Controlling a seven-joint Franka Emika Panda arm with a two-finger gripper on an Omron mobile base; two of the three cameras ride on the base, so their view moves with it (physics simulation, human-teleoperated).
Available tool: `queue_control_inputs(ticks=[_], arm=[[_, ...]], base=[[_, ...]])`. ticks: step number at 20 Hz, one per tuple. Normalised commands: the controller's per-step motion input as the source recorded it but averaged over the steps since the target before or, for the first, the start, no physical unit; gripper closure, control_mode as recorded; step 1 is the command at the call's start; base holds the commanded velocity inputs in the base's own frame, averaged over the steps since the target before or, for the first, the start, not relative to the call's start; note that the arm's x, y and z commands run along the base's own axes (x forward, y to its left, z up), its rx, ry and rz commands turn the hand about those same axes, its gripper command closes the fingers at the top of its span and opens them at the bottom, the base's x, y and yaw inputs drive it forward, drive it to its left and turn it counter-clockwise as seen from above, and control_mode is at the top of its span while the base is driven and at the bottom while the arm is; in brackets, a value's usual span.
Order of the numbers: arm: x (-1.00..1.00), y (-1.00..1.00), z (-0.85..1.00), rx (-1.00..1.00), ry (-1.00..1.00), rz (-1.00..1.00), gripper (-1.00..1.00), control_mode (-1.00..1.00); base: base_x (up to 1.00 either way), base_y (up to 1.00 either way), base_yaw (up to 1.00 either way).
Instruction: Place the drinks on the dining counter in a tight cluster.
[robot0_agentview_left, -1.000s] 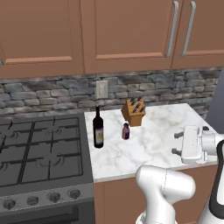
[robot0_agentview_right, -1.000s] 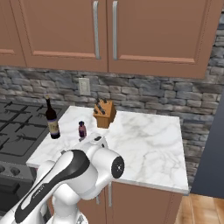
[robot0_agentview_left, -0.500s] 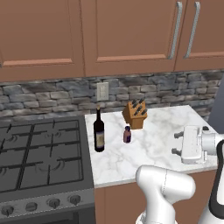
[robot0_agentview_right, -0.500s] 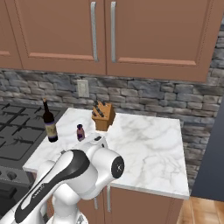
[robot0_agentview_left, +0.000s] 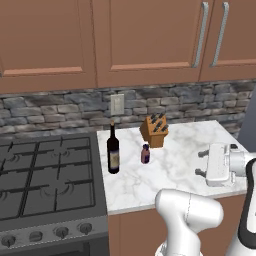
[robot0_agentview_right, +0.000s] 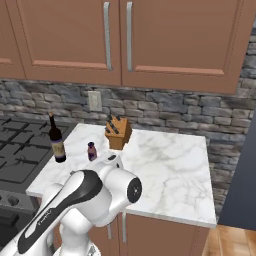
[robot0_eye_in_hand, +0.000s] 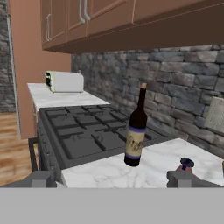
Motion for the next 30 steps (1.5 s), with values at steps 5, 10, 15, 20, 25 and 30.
queue_control_inputs(ticks=[5, 10, 15, 20, 25, 30], arm=[[0.35, 0.0, -0.07, 0.0, 0.0, 0.0, -1.0, -1.0], [0.48, 0.05, -0.06, 0.0, 0.05, 0.03, -1.0, -1.0], [0.43, 0.1, -0.1, 0.0, 0.1, 0.08, -1.0, -1.0], [0.43, 0.09, -0.1, 0.0, 0.04, 0.08, -1.0, -1.0], [0.41, 0.12, -0.16, -0.02, 0.0, 0.01, -1.0, -1.0], [0.36, 0.18, -0.17, -0.08, 0.0, 0.0, -1.0, -1.0]], base=[[0.0, 0.0, 0.0], [0.0, 0.0, 0.0], [0.0, 0.0, 0.0], [0.0, 0.0, 0.0], [0.0, 0.0, 0.0], [0.0, 0.0, 0.0]])
